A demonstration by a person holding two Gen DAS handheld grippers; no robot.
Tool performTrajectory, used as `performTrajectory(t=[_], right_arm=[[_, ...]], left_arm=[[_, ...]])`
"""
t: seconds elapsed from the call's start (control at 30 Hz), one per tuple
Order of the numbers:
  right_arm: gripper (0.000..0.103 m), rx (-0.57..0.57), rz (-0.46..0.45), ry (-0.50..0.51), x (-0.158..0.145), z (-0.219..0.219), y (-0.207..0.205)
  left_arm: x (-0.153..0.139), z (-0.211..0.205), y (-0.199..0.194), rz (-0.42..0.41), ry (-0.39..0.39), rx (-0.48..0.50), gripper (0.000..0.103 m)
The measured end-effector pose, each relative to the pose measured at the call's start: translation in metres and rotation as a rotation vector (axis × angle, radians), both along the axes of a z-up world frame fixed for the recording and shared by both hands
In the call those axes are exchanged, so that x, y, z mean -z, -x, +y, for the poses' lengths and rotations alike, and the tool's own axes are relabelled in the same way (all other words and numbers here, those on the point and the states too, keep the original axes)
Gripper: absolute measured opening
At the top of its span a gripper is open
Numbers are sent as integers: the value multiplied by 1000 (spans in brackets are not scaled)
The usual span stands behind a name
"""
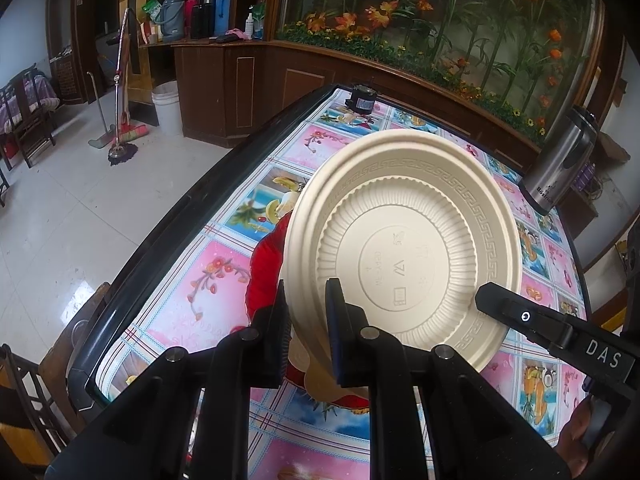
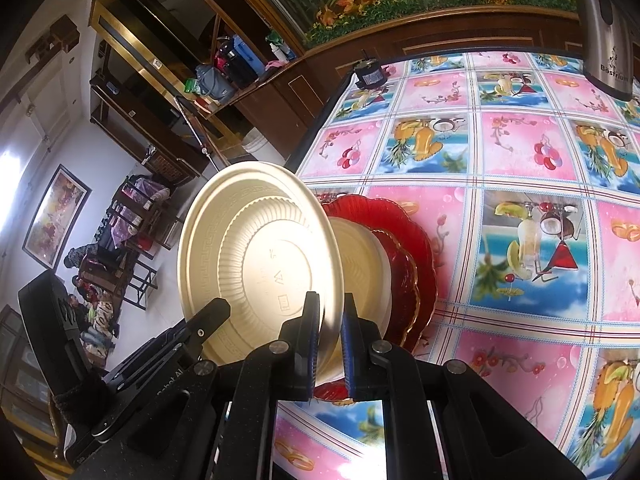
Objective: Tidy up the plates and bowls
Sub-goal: 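Hold the second beige bowl over the beige bowl on the stack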
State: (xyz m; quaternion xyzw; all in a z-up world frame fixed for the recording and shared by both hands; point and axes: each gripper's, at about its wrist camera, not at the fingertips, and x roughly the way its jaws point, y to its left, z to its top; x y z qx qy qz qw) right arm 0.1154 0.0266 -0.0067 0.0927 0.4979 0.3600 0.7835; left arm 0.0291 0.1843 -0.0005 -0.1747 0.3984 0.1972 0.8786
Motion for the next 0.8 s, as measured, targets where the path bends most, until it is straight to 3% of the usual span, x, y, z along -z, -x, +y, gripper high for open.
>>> performTrajectory(t=[0.8], right_arm=[[10,1,30,6,5,0,-3]], left_arm=[[5,2,-3,20,6,7,14]])
